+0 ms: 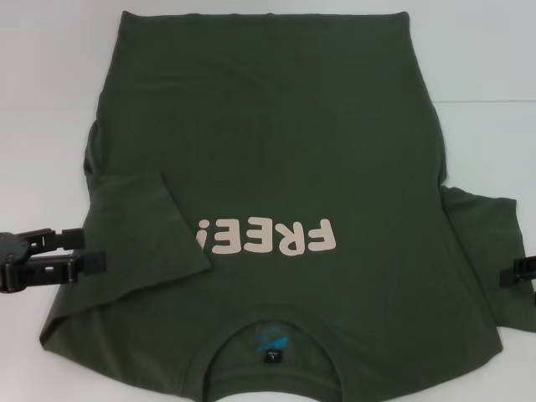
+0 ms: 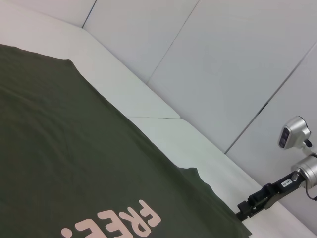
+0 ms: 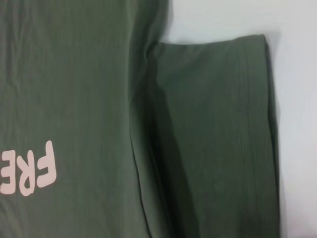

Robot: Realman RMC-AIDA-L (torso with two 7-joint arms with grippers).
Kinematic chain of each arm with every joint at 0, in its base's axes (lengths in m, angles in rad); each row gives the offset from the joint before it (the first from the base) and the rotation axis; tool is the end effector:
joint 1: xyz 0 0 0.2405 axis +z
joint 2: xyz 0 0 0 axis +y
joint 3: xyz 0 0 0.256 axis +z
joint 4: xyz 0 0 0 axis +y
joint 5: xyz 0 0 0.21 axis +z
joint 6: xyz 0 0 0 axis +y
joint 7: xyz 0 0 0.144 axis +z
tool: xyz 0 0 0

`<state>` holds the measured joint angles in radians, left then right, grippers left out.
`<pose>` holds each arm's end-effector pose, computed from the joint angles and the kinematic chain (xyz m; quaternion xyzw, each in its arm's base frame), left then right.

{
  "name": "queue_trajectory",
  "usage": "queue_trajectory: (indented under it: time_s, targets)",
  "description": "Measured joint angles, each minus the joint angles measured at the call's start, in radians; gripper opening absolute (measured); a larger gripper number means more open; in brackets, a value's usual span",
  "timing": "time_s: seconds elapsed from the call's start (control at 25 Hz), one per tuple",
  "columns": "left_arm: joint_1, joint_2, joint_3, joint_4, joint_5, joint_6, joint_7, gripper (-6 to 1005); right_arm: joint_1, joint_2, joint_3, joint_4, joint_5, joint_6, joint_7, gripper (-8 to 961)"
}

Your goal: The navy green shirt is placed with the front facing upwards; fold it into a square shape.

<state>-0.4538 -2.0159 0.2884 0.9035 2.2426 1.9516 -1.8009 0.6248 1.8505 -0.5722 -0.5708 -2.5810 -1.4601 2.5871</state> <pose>-0.3013 0.2812 0.0954 -0.8746 -0.3968 -0.2568 0.1076 0.3496 0.3444 0.0759 -0.6669 0.7283 0.0293 0.1548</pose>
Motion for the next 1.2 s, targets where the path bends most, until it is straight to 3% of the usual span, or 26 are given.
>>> queue_trajectory:
  time_s: [1.2]
  targets:
    - [-0.002, 0.0, 0.0, 0.0, 0.0, 0.001, 0.0, 961, -0.001, 0.002, -0.012, -0.002, -0.004, 0.001, 0.002, 856]
